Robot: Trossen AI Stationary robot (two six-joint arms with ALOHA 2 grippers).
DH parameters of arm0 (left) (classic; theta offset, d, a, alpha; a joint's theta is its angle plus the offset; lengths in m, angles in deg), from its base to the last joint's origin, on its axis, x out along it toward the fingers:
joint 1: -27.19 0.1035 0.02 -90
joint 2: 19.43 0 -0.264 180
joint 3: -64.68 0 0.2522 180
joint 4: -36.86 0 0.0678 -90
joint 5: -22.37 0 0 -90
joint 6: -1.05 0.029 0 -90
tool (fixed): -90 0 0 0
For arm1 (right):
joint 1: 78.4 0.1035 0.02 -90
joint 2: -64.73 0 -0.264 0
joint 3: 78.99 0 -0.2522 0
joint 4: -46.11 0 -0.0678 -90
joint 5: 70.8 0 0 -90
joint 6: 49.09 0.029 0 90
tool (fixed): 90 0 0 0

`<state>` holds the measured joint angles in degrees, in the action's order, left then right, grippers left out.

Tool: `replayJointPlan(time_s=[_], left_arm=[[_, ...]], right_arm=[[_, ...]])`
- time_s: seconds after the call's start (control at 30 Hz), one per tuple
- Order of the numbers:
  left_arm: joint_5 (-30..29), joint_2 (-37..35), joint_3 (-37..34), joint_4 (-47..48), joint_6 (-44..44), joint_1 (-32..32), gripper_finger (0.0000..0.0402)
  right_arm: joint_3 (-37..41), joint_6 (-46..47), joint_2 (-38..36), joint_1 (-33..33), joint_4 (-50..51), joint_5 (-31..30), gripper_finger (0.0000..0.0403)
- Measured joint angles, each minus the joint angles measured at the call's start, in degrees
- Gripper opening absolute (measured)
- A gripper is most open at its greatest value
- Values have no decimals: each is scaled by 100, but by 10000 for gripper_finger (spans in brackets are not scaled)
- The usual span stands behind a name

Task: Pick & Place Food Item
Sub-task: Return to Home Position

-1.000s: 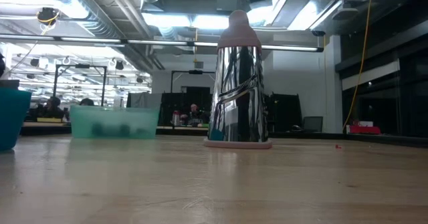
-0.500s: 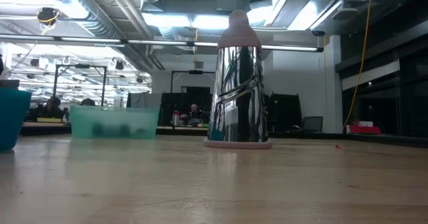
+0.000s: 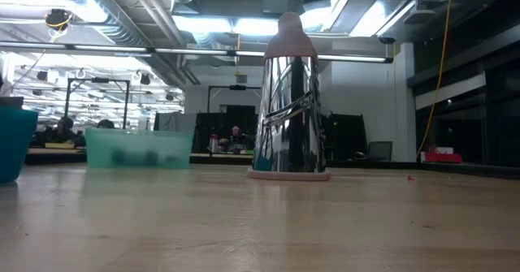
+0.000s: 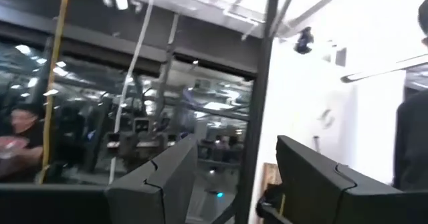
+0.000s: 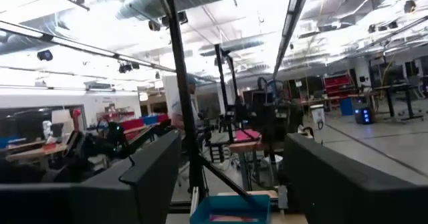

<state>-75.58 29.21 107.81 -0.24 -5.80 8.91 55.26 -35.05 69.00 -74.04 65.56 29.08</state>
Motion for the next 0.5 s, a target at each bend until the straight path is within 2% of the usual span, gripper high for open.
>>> replayJointPlan(time_s=[0.1,0.2,0.27,0.5], left_arm=[[-496,-16,-557,-432,4,-217,198],[-858,-11,-1064,-1113,74,-440,198],[-1051,-11,-1394,-1514,122,-565,198],[-1209,-27,-2573,-2870,-62,-805,198]], right_arm=[[465,16,-430,0,-33,-7,261],[790,206,-420,-1,30,11,261],[937,354,-382,0,-272,-5,261],[1166,443,-428,0,-396,18,261]])
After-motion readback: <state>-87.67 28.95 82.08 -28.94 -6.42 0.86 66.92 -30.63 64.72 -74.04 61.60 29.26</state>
